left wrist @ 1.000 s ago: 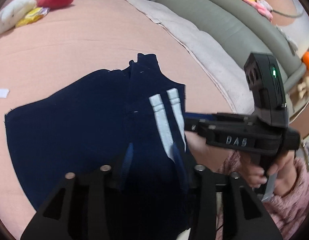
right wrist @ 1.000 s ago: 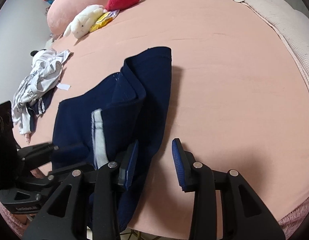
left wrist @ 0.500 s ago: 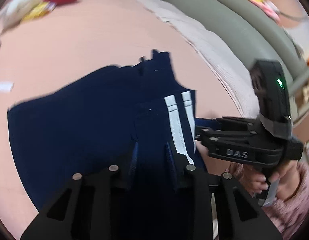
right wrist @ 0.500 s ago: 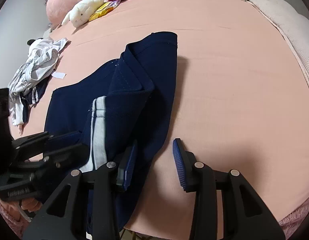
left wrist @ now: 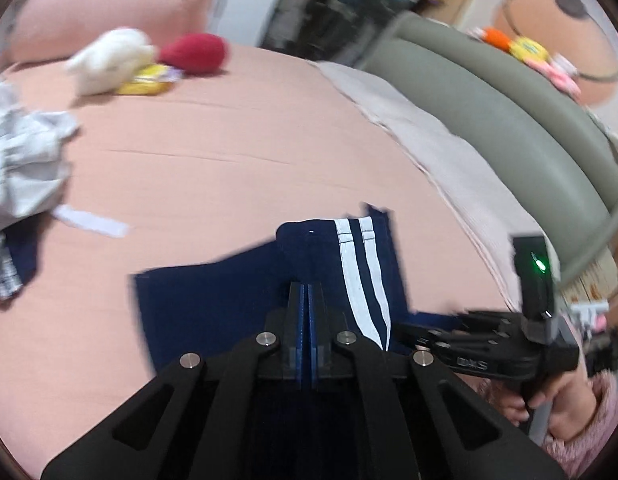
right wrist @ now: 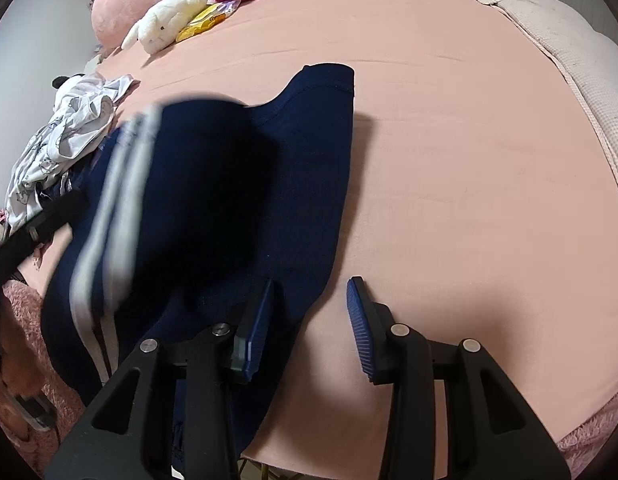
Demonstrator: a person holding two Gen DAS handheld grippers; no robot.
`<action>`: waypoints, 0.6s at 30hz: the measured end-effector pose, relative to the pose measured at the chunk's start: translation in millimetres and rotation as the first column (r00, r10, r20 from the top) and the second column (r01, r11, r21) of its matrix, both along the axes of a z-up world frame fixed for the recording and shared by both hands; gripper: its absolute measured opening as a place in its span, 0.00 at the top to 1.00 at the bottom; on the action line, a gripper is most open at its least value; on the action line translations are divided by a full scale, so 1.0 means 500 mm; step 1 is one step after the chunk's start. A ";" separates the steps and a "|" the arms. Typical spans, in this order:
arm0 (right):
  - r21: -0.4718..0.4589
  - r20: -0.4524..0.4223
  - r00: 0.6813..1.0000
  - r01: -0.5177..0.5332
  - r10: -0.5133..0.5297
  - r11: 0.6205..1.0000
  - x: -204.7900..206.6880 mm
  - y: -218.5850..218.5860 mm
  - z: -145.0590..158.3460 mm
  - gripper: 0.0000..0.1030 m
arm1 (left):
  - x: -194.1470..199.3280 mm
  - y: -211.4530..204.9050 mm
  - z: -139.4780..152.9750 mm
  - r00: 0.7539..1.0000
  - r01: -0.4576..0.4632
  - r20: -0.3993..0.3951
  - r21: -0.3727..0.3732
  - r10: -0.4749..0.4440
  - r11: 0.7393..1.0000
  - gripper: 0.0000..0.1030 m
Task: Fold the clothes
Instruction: 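Press the folded stack flat and open both grippers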
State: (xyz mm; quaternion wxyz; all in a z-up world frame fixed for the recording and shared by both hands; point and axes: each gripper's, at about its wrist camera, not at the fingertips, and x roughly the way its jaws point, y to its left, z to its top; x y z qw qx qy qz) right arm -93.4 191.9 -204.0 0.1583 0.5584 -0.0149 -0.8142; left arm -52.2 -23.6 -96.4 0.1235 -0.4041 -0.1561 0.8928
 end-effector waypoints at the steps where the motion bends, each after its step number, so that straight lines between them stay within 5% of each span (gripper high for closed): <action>1: -0.001 -0.003 1.000 0.004 -0.004 1.000 0.000 0.000 0.001 0.62 | 0.004 -0.019 0.000 0.999 -0.031 0.012 -0.011 0.031 0.999 0.98; 7: -0.033 -0.028 0.999 0.037 -0.038 0.999 -0.005 0.016 0.012 0.62 | -0.004 -0.072 -0.041 0.978 -0.148 0.132 -0.111 0.162 0.983 0.98; 11: -0.058 -0.036 0.998 0.058 -0.060 0.997 -0.011 0.027 0.017 0.58 | -0.008 -0.079 -0.076 0.959 -0.171 0.209 -0.106 0.190 0.980 0.93; 13: -0.071 -0.040 0.997 0.069 -0.072 0.995 -0.014 0.033 0.019 0.57 | -0.010 -0.079 -0.086 0.957 -0.170 0.220 -0.109 0.190 0.979 0.86; 15: -0.083 -0.044 0.996 0.079 -0.083 0.993 -0.017 0.038 0.022 0.56 | -0.027 -0.074 -0.106 0.957 -0.141 0.248 -0.058 0.151 0.988 0.64; 17: -0.085 -0.042 0.995 0.082 -0.086 0.993 -0.022 0.040 0.019 0.52 | -0.035 -0.071 -0.113 0.959 -0.134 0.247 -0.039 0.140 0.990 0.67; 18: -0.082 -0.039 0.995 0.088 -0.091 0.993 -0.026 0.038 0.017 0.52 | -0.035 -0.067 -0.111 0.963 -0.131 0.231 -0.052 0.140 0.990 0.83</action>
